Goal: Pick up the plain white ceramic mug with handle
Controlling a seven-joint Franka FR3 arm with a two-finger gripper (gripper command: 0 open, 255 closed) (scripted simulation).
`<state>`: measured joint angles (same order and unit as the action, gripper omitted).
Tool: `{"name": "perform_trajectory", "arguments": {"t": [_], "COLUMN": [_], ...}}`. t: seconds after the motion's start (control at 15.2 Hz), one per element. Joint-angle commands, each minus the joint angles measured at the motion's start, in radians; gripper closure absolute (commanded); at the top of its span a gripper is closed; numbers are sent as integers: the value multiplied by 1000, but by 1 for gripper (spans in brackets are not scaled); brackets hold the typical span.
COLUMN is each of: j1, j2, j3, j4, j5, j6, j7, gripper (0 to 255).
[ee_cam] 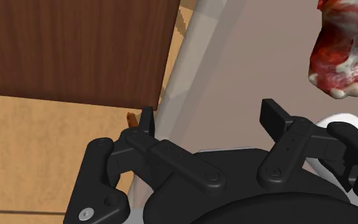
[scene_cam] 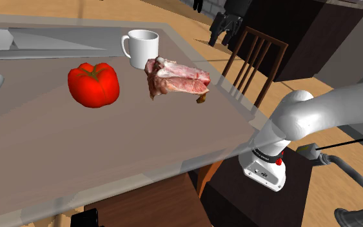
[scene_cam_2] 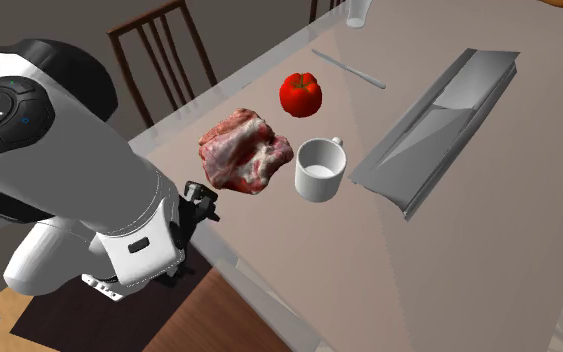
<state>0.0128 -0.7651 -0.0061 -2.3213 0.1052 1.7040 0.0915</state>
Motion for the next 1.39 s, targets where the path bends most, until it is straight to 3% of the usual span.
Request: {"name": "perform_trajectory", "arguments": {"t": [0.0,0.59,1.19,1.32], "j1": [0,49,97,103], "j2": [0,332,696,718], "j3": [0,130,254,260], "j4": [0,296,694,708], "j5": [0,-3,-89,-97], "j6": [0,5,-77,-72], "j7": [0,82,185,192], "gripper": [0,0,0,0]}}
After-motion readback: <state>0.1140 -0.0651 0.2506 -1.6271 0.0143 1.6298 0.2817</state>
